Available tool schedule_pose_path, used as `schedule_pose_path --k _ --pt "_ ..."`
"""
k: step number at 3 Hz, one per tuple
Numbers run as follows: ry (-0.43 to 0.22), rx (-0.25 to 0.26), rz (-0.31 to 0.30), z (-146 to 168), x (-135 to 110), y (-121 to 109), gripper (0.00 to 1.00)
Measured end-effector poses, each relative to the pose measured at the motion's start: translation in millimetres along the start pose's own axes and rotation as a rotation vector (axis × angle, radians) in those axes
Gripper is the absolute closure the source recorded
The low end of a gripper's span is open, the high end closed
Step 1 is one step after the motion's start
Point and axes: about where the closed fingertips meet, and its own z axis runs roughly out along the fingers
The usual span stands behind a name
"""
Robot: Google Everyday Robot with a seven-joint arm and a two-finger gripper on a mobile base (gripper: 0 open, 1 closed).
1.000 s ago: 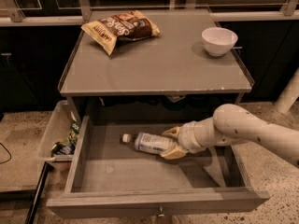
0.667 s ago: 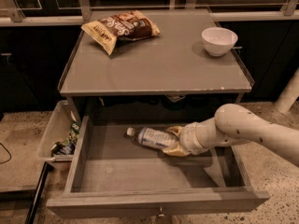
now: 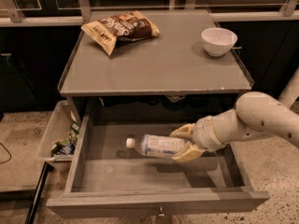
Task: Pick blue plastic bottle from top drawer and place on counter
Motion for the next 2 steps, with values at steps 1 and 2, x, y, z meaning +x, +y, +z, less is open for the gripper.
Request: schedule_pose_path --k 1,2 --pt "-0.055 -0.005 -0.021 -45 -25 9 1.0" --pt "-0.067 0.008 -0.039 -81 -47 11 1.0"
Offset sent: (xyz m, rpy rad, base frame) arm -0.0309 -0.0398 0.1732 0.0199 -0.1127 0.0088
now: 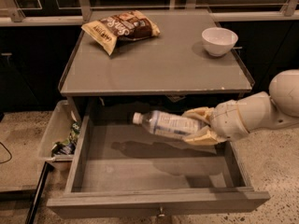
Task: Pick blue plastic bottle from top drawer and place on counter
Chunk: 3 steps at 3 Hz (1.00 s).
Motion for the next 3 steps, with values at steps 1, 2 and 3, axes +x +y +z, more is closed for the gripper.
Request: schedule_pose_path --k 1,2,3 --pt "0.065 0.069 -0.038 -46 -40 -20 1.0" --pt "0.104 0.136 -0.049 -77 -60 -44 1.0" --pt "0.104 0.136 -0.05 -77 -60 -44 1.0"
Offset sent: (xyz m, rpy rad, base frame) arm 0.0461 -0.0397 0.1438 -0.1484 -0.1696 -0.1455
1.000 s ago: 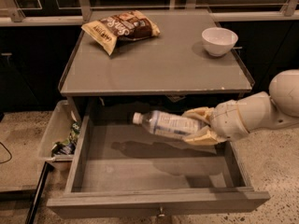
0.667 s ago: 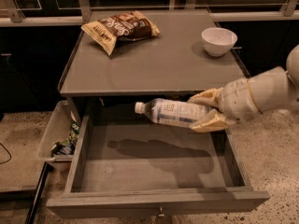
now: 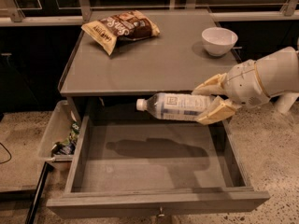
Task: Pick blue plastic bottle from top drawer and place on counter
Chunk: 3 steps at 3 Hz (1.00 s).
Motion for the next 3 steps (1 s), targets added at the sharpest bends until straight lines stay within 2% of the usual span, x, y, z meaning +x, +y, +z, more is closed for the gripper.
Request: schedule_pose_path --k 1,2,3 --pt "-0.023 0.043 -0.033 -9 -9 -8 1.0" --pt "-0.049 0.097 -0.082 -23 -24 -35 1.0" --pt "-0.083 0.135 -0.133 -33 -43 -73 1.0"
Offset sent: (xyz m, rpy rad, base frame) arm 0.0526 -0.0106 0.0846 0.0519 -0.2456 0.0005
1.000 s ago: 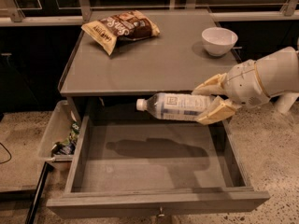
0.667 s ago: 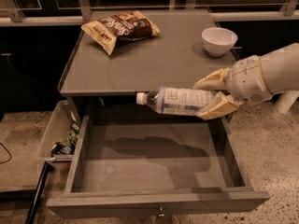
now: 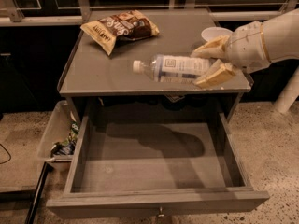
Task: Pick blue plastic bottle from top drawer and place on counter
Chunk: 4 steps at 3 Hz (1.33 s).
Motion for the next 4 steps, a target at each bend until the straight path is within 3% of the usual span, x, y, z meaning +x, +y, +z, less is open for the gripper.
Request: schedule_pose_path --k 1,2,3,4 --pt "-0.026 0.015 -0.025 6 -10 -34 1.0" --pt "-0.043 0.021 -0.012 26 -8 -69 1.0" --pt "-0.04 0.037 0.038 47 6 -99 1.0" --pt "0.0 0.065 0.153 68 30 -122 1.0"
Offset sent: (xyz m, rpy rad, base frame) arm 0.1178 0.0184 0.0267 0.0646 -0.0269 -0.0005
